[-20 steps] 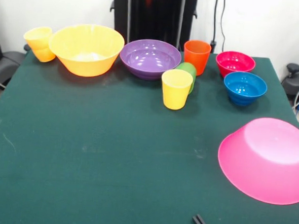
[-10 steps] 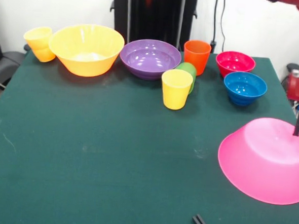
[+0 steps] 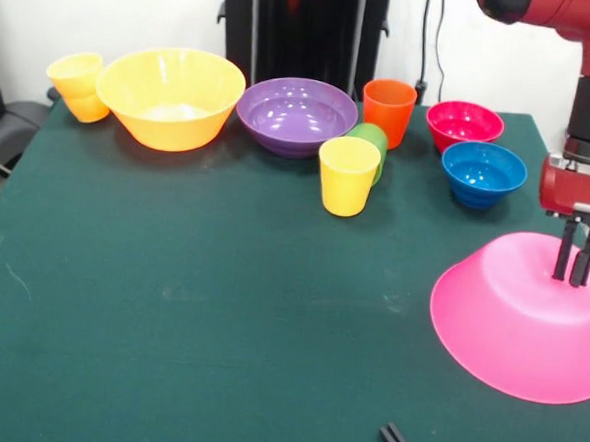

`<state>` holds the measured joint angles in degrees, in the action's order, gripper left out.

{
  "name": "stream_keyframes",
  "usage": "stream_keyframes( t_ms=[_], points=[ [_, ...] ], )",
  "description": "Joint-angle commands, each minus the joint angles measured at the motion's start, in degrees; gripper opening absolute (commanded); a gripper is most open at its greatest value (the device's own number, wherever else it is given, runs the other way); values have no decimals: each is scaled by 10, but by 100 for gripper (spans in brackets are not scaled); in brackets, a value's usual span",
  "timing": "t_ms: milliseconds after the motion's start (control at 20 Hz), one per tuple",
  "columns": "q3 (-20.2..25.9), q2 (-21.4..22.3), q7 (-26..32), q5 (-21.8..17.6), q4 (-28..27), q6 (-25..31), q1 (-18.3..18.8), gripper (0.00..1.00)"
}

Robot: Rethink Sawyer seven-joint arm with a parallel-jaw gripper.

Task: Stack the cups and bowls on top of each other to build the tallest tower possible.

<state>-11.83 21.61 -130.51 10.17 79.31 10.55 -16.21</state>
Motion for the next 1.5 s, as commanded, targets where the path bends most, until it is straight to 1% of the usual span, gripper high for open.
stream_keyframes(
  t_ms=[50, 300, 550, 750, 900, 1250, 1350, 1500],
  points=[
    [91, 12, 12, -58, 25, -10, 13, 0],
    [88, 26, -10, -51, 37, 12, 0, 0],
    [70, 48, -29, -34, 44, 55, -24, 0],
    [58, 54, -40, -23, 41, 79, -39, 0],
    [56, 51, -50, -16, 37, 82, -46, 0],
    [63, 45, -64, -5, 38, 64, -46, 0],
    [65, 30, -68, -2, 27, 52, -47, 0],
    [68, 23, -66, 0, 21, 50, -44, 0]
  ],
)
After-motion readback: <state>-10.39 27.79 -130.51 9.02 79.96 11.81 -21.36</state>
